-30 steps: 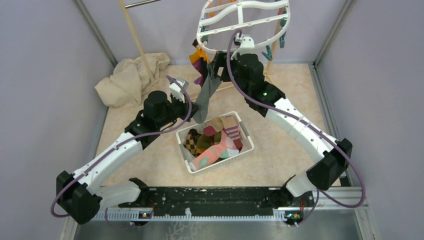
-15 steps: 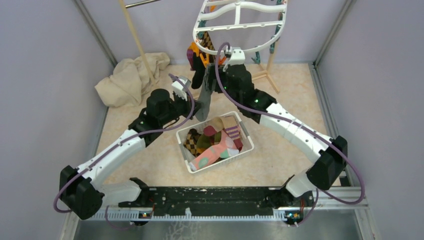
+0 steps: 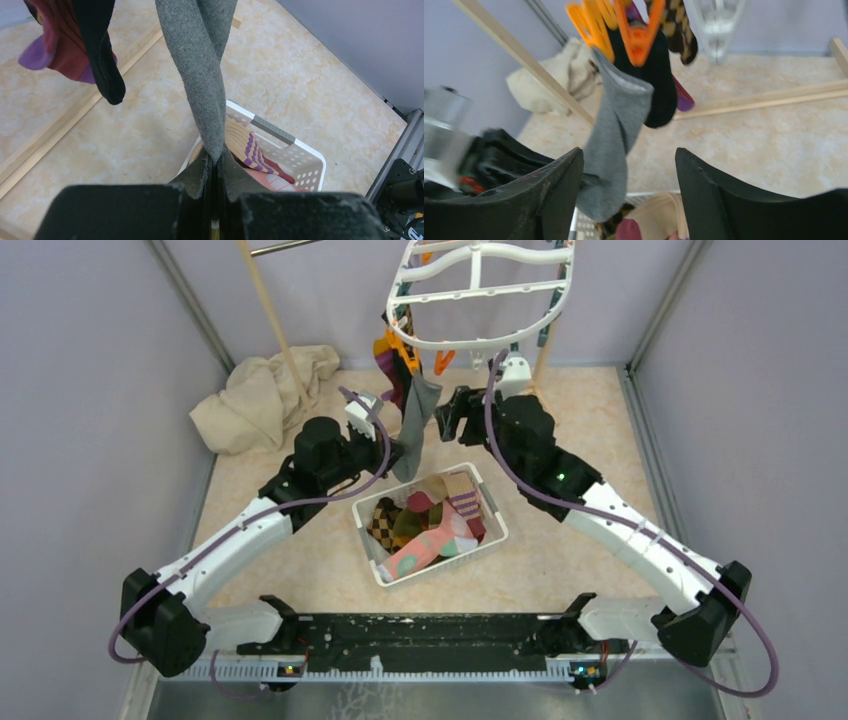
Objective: Remove the socks clipped to the hanger
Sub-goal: Remove the sock from the hanger.
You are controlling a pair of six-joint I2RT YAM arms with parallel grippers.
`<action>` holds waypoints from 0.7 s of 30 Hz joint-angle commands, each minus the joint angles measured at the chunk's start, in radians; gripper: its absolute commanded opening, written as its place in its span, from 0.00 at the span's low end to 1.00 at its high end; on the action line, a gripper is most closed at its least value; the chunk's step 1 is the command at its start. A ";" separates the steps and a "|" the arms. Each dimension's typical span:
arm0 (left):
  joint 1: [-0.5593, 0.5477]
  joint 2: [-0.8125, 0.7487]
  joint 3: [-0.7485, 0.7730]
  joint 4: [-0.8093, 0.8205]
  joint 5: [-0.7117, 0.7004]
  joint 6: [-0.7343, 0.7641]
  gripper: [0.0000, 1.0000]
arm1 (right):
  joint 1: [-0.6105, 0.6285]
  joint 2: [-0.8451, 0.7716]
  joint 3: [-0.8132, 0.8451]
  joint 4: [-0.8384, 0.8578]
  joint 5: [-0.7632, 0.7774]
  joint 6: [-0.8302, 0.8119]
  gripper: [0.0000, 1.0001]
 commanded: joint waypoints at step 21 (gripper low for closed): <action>-0.056 0.005 0.019 0.050 -0.127 0.072 0.01 | 0.153 0.482 0.781 -0.264 0.151 -0.099 0.56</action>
